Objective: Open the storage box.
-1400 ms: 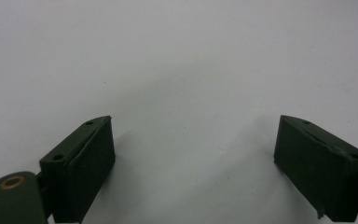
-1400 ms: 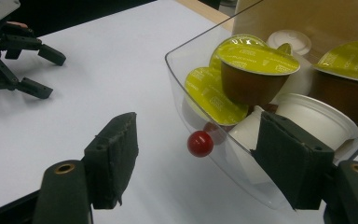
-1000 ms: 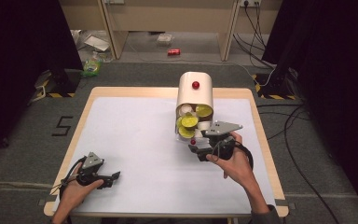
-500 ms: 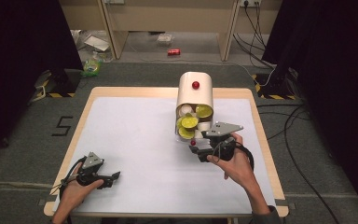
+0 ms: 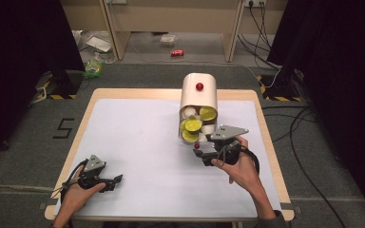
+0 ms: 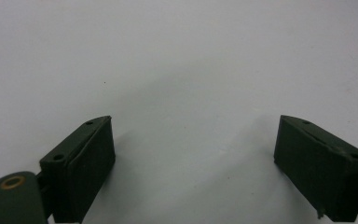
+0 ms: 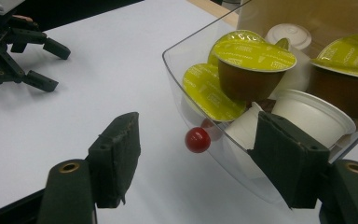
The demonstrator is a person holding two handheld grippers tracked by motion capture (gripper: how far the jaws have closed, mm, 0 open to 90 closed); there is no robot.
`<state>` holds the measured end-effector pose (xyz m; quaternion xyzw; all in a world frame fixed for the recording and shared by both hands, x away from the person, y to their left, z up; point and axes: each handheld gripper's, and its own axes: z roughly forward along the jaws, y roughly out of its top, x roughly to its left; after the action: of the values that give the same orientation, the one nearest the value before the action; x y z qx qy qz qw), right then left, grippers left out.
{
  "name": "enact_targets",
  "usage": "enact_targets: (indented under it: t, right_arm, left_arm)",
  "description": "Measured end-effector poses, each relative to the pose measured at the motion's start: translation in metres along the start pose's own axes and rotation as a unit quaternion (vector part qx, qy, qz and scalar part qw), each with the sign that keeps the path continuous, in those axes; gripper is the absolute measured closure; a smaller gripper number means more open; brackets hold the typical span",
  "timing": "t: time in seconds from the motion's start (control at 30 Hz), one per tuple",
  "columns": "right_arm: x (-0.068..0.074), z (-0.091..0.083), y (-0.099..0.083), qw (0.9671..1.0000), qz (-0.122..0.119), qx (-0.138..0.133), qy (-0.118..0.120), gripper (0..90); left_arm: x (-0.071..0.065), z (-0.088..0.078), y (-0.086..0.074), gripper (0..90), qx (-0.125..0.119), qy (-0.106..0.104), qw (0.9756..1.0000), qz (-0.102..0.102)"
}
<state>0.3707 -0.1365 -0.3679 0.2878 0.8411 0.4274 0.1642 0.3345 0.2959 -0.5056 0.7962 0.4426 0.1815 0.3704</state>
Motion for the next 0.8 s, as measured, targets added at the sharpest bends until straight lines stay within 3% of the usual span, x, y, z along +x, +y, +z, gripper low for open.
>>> enact_targets:
  t: [0.8]
  right_arm:
    - [-0.0005, -0.0052, -0.0032, 1.0000, 0.001, 0.001, -0.005, 31.9]
  left_arm:
    - [0.0000, 0.0000, 0.0001, 11.6, 0.001, 0.001, 1.0000, 0.001]
